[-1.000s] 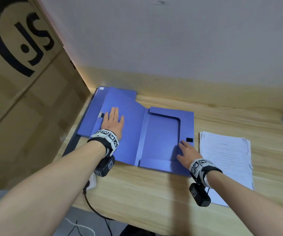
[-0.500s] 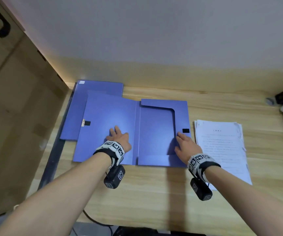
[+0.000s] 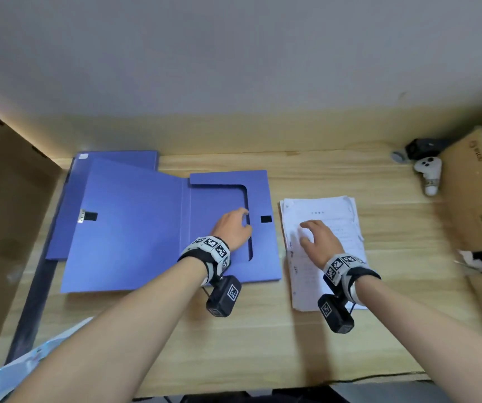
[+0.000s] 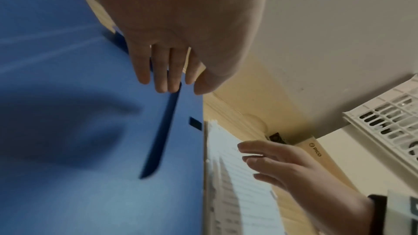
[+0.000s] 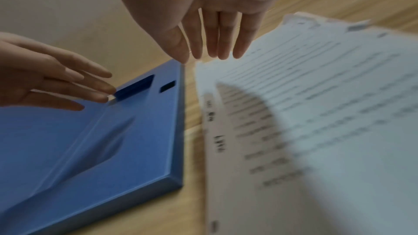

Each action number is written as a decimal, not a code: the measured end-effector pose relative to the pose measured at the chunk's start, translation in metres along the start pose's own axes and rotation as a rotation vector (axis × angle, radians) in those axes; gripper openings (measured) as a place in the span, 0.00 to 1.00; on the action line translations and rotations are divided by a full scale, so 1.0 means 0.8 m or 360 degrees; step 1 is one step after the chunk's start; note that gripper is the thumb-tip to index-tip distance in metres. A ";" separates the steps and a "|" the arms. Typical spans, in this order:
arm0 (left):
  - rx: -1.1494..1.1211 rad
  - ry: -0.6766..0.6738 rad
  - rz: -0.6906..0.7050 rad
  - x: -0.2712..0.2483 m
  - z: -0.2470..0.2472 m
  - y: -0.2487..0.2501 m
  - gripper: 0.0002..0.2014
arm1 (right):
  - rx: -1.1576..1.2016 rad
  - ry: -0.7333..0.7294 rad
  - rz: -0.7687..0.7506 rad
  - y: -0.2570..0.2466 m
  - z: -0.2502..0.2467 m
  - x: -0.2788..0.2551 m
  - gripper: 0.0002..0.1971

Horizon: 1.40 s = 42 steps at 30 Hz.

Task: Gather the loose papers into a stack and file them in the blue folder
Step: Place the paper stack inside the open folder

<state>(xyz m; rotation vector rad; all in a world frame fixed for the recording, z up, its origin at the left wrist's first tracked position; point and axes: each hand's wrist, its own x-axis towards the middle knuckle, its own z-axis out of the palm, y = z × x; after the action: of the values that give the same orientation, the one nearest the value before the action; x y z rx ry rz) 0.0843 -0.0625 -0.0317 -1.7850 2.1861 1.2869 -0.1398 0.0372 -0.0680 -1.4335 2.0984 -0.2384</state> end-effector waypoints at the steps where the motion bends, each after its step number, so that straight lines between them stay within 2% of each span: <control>1: -0.0089 -0.0008 -0.0035 0.003 0.015 0.013 0.22 | 0.0013 0.0011 0.0061 0.018 -0.011 -0.003 0.21; 5: -0.0481 -0.0035 -0.0316 0.023 0.085 0.056 0.20 | 0.0098 0.0076 0.0310 0.094 -0.046 -0.011 0.23; 6: -0.0564 -0.0045 -0.0367 0.026 0.103 0.064 0.17 | 0.0113 0.0089 0.0356 0.113 -0.052 -0.011 0.23; 8: -0.0563 -0.0065 -0.0429 0.031 0.132 0.077 0.01 | 0.0134 0.0072 0.0459 0.146 -0.058 -0.009 0.22; 9: -0.0571 -0.0074 -0.0476 0.032 0.142 0.084 0.09 | 0.0155 0.0056 0.0516 0.159 -0.059 -0.008 0.19; 10: -0.0575 -0.0061 -0.0511 0.029 0.150 0.090 0.10 | 0.0173 0.0018 0.0565 0.174 -0.058 -0.006 0.17; 12: -0.0574 -0.0066 -0.0558 0.035 0.169 0.094 0.08 | 0.0238 -0.0020 0.0607 0.203 -0.045 0.004 0.20; 13: -0.0609 -0.0067 -0.0558 0.044 0.181 0.093 0.17 | 0.0278 -0.0018 0.0628 0.207 -0.042 0.007 0.24; 14: -0.0605 -0.0057 -0.0555 0.049 0.190 0.091 0.23 | 0.0330 -0.0011 0.0638 0.206 -0.041 0.007 0.26; 16: -0.0656 -0.0002 -0.0587 0.067 0.212 0.078 0.27 | 0.0411 -0.0009 0.0690 0.198 -0.041 0.006 0.23; 20: -0.0779 0.0066 -0.0643 0.063 0.219 0.087 0.28 | 0.0494 -0.0095 0.0696 0.194 -0.036 0.006 0.16; 24: -0.0868 -0.0007 -0.0664 0.053 0.216 0.106 0.28 | 0.0667 -0.0037 0.0628 0.201 -0.033 0.003 0.09; 27: -0.0971 -0.0046 -0.0716 0.054 0.219 0.107 0.28 | 0.0934 -0.0001 0.0597 0.201 -0.040 -0.001 0.11; 28: -0.1026 -0.0047 -0.0737 0.067 0.231 0.090 0.29 | 0.0988 0.0013 0.0579 0.200 -0.043 -0.002 0.11; 30: -0.1121 -0.0051 -0.0794 0.072 0.235 0.073 0.36 | 0.1047 0.0067 0.0519 0.195 -0.053 -0.004 0.11; 32: -0.1254 -0.0096 -0.0890 0.062 0.220 0.071 0.40 | 0.1104 0.0107 0.0427 0.182 -0.064 -0.005 0.12; 34: -0.1426 -0.0200 -0.0912 0.020 0.181 0.107 0.32 | 0.1143 0.0119 0.0353 0.164 -0.077 -0.004 0.11; 36: -0.1591 -0.0283 -0.0830 -0.009 0.152 0.127 0.25 | 0.1162 0.0123 0.0307 0.142 -0.086 -0.001 0.12; 39: -0.1690 -0.0195 -0.0672 -0.019 0.128 0.117 0.31 | 0.1190 0.0150 0.0245 0.103 -0.095 0.008 0.12; 42: -0.1746 0.0001 -0.0554 -0.023 0.099 0.095 0.28 | 0.1271 0.0216 0.0171 0.059 -0.091 0.018 0.15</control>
<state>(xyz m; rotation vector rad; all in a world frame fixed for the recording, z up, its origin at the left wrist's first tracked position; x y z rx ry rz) -0.0075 -0.0004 -0.0316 -2.2277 1.0284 2.5963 -0.2213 0.0312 -0.0353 -0.8329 1.8342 -1.0186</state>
